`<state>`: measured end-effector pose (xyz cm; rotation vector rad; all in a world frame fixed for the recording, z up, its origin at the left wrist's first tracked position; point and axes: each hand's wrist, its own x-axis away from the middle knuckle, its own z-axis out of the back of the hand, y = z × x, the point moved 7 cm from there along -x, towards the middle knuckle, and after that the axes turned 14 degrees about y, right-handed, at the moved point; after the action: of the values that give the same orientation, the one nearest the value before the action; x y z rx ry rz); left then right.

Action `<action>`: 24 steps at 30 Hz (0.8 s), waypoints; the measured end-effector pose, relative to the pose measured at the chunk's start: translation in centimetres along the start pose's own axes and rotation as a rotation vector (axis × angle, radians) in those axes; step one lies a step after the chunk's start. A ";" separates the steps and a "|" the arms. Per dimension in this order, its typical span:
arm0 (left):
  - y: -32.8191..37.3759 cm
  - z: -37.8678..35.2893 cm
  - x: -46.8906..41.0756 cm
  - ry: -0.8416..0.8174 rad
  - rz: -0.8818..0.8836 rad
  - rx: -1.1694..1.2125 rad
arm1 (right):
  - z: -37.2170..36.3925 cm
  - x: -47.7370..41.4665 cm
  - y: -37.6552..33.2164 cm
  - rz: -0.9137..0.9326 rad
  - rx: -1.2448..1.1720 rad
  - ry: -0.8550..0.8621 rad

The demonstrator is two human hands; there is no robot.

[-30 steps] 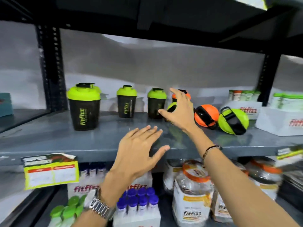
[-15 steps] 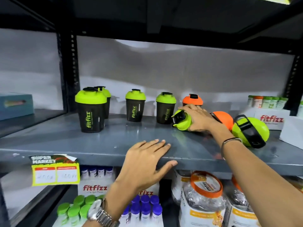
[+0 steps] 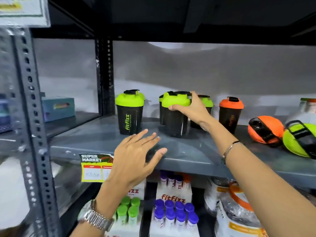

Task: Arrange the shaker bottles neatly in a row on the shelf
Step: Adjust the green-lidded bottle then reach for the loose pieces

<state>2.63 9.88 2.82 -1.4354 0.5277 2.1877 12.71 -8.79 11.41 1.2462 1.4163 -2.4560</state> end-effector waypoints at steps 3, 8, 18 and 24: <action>-1.1 -0.5 0.8 -0.052 0.012 -0.001 | -1.9 0.8 0.3 -0.106 -0.139 -0.023; -1.6 -0.5 1.0 -0.026 0.045 0.017 | -2.6 0.9 0.9 -0.141 -0.177 -0.055; -1.8 -0.5 1.0 -0.005 0.051 0.036 | -2.5 1.8 1.0 -0.145 -0.117 0.153; -1.7 -0.4 1.0 0.007 0.043 0.041 | -2.7 1.7 1.5 -0.267 -0.266 0.003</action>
<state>3.56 11.18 1.65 -1.4234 0.6079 2.1934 13.85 -7.09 8.50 1.0667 1.9468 -2.3094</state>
